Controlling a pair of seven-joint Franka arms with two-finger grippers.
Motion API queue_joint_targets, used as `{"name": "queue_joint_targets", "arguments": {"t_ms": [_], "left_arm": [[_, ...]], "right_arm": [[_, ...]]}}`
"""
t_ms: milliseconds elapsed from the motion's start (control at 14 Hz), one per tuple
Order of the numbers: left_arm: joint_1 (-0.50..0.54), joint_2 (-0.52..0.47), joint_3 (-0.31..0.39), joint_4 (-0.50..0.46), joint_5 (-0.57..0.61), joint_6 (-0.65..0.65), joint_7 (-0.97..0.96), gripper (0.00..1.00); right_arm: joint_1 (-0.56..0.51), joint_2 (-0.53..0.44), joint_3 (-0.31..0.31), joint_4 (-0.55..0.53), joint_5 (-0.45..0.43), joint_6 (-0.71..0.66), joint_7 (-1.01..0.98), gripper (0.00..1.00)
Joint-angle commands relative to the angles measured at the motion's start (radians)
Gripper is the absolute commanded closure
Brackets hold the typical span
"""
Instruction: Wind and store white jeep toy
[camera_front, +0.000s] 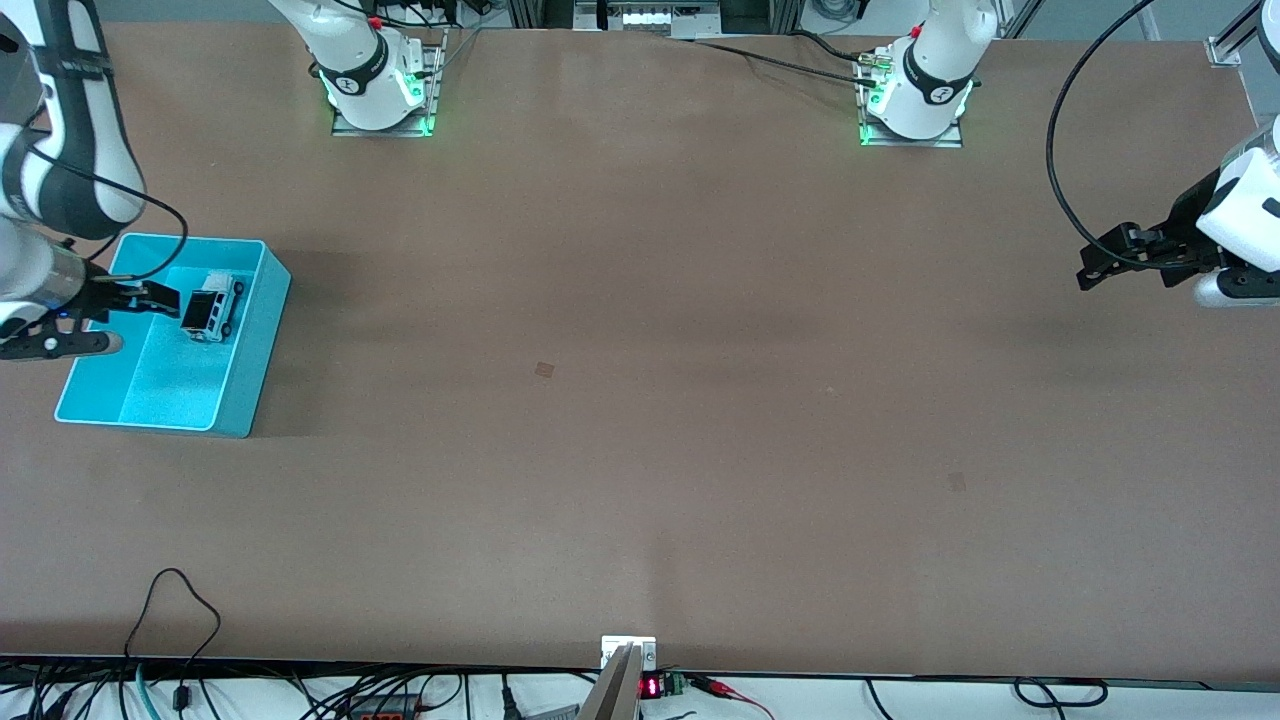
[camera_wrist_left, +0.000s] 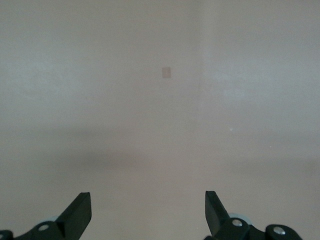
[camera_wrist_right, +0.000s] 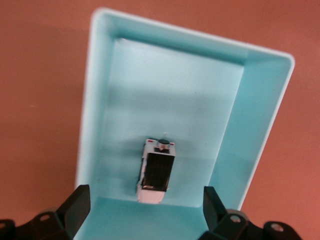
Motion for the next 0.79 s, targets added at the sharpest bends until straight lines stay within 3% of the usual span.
{"name": "queue_joint_targets", "arguments": {"t_ms": [0, 214, 357, 500, 714], "left_arm": [[-0.001, -0.008, 0.001, 0.013, -0.012, -0.029, -0.001, 0.0], [-0.002, -0.008, -0.004, 0.013, 0.01, -0.016, -0.006, 0.0], [0.001, -0.01, 0.01, 0.018, -0.001, -0.005, 0.006, 0.0], [0.001, -0.013, 0.007, 0.018, -0.001, -0.012, 0.008, 0.0], [0.001, -0.024, 0.002, 0.013, -0.001, -0.02, 0.011, 0.0]], "right_arm": [[-0.009, 0.01, 0.025, 0.17, 0.07, -0.183, -0.005, 0.0], [-0.003, 0.0, 0.077, 0.296, 0.074, -0.294, 0.002, 0.0], [0.017, -0.035, 0.078, 0.329, 0.08, -0.337, 0.002, 0.0], [0.033, -0.064, 0.075, 0.35, 0.162, -0.418, 0.004, 0.0], [0.125, -0.07, 0.032, 0.387, 0.151, -0.451, 0.007, 0.0]]}}
